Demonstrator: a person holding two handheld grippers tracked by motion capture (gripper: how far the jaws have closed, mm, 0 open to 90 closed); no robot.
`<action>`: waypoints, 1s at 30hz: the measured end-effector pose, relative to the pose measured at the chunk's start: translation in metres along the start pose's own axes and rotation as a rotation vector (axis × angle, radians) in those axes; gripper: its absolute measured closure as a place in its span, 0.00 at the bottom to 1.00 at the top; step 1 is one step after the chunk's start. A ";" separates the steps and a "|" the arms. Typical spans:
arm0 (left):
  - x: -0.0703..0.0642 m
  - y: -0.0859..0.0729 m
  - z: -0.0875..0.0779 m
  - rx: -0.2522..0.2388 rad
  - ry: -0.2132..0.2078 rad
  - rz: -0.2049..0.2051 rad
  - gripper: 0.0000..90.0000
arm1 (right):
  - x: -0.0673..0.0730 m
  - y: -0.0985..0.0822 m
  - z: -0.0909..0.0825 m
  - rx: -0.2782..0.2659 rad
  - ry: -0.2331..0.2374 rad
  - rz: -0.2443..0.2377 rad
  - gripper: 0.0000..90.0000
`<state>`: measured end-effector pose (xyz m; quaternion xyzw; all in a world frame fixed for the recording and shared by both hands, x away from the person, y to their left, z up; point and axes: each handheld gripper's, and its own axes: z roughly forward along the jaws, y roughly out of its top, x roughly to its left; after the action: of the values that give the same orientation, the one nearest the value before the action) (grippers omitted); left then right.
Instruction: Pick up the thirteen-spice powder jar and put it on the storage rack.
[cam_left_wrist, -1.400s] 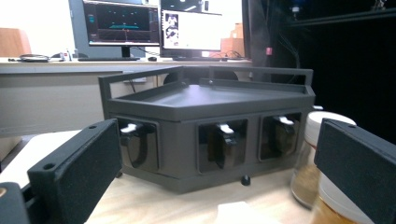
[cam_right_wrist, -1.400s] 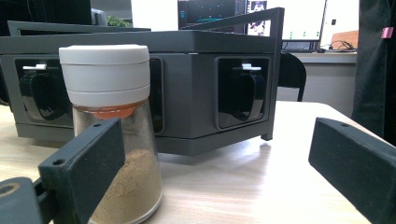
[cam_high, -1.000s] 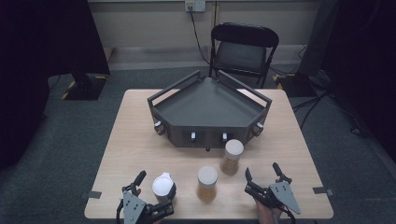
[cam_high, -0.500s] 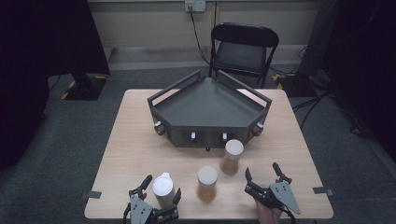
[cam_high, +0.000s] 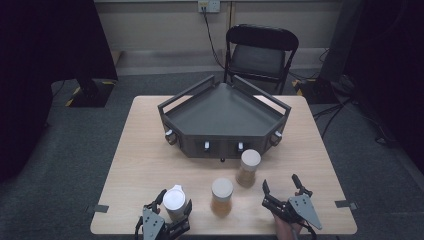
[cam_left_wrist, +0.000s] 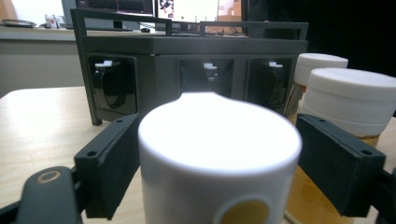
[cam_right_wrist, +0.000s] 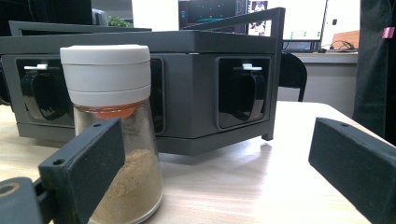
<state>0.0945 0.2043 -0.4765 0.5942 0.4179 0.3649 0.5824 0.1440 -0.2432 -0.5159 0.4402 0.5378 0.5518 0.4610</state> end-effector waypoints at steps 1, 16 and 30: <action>0.000 -0.002 0.001 -0.003 0.003 0.003 0.20 | 0.000 0.000 0.000 0.000 0.000 0.000 0.03; 0.004 -0.011 0.003 -0.002 -0.009 0.023 0.34 | 0.000 0.000 0.000 0.000 0.000 0.000 0.03; 0.004 -0.010 0.003 -0.003 -0.005 0.012 0.34 | 0.000 0.000 0.000 0.000 -0.001 0.000 0.03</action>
<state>0.0982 0.2065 -0.4870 0.5967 0.4120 0.3676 0.5823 0.1440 -0.2430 -0.5158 0.4406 0.5376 0.5514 0.4613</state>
